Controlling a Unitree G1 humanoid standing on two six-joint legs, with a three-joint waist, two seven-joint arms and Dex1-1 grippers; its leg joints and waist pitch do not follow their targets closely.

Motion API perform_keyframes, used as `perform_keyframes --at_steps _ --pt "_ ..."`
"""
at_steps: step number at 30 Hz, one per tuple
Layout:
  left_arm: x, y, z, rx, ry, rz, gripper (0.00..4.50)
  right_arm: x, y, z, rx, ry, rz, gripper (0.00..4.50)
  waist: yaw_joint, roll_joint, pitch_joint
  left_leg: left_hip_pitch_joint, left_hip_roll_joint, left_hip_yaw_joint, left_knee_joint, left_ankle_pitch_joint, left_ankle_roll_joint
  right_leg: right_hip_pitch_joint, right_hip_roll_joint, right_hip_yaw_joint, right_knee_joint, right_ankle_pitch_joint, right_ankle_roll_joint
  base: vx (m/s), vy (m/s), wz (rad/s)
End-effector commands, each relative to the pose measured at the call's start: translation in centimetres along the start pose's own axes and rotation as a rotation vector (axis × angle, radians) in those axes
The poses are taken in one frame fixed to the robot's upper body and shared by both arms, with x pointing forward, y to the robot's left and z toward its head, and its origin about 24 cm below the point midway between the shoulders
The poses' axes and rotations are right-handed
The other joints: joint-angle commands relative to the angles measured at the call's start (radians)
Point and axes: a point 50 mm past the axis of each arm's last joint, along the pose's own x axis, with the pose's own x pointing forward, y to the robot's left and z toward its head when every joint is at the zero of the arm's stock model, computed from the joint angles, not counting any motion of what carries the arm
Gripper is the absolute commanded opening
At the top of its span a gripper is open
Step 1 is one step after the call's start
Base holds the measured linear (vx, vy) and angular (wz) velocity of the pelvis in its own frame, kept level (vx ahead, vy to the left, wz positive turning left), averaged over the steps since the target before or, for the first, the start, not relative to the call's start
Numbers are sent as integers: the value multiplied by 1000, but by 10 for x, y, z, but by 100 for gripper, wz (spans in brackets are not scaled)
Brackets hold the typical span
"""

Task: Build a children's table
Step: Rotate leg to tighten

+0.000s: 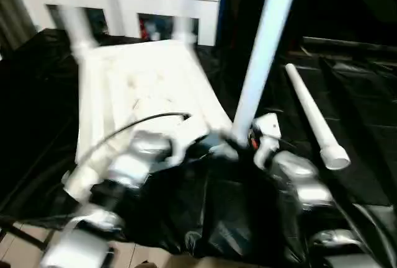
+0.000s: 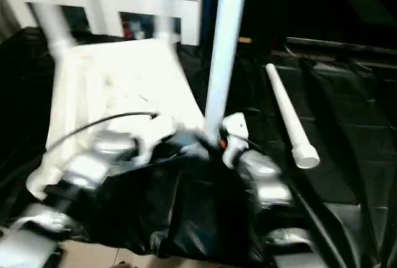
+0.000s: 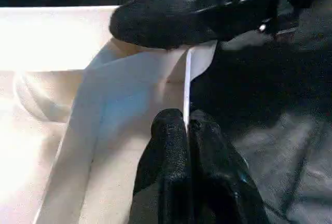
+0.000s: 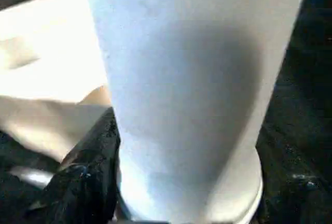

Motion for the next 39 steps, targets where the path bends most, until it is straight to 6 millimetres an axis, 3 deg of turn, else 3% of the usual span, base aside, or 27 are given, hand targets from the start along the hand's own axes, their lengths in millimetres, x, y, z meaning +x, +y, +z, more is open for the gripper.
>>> perform_keyframes --at_steps 1,3,4,6,12,14,17,19,26,30,31,39 --pt "10 -4 9 -25 -57 51 0 6 24 -20 -1 92 18 277 5 -7 -55 -5 17 -2 -65 -193 28 46 -62 43 -88 -298 -158 0 0 0" --pt "12 -7 10 -22 -61 46 0 9 31 -21 -53 99 29 277 2 -3 -56 -6 16 -1 -65 -195 28 46 -61 43 -88 -278 -160 0 0 0" --pt "12 -8 10 -23 -65 36 0 10 33 -20 -69 91 36 312 3 3 -57 -6 16 -2 -64 -195 29 48 -61 43 -85 -259 -164 0 0 0" --pt "13 -9 10 -20 -73 20 0 11 35 -18 -55 64 56 346 0 2 -57 -5 16 -1 -65 -211 33 47 -59 43 -87 -259 -166 0 0 0" --pt "5 -12 10 13 -99 -83 0 6 27 -8 -112 34 132 390 -2 2 -59 -8 16 -2 -65 -215 42 51 -59 43 -86 -243 -173 0 0 0" --pt "0 -13 10 30 -105 -134 0 2 23 -5 -128 33 206 390 -1 -1 -60 -9 16 -1 -63 -197 52 53 -59 43 -81 -212 -184 0 0 0" --pt "-12 -11 5 58 -91 -224 0 -9 20 0 -158 42 414 390 2 5 -62 -8 18 1 -58 -172 80 55 -59 43 -73 -136 -220 0 0 0" --pt "-14 -11 3 63 -84 -236 0 -11 20 1 -162 46 453 390 3 5 -60 -6 20 2 -57 -169 93 52 -58 43 -72 -115 -234 0 0 0" --pt "-32 -5 -7 93 -28 -355 0 -36 13 1 -243 167 784 375 12 1 -59 -4 22 4 -56 -179 91 56 -57 42 -70 -134 -243 0 0 0" --pt "-38 -4 -10 100 -11 -391 0 -41 12 3 -248 190 845 354 21 2 -61 -3 24 5 -53 -160 95 53 -59 42 -66 -122 -247 0 0 0" --pt "-40 -3 -11 103 -3 -406 0 -42 12 5 -245 195 872 346 21 -4 -60 -4 24 5 -54 -159 94 54 -58 42 -67 -126 -247 0 0 0" --pt "-43 0 -11 100 -7 -400 0 -43 22 5 -217 180 920 283 29 0 -61 -2 26 3 -55 -158 79 52 -61 42 -66 -141 -240 0 0 0"
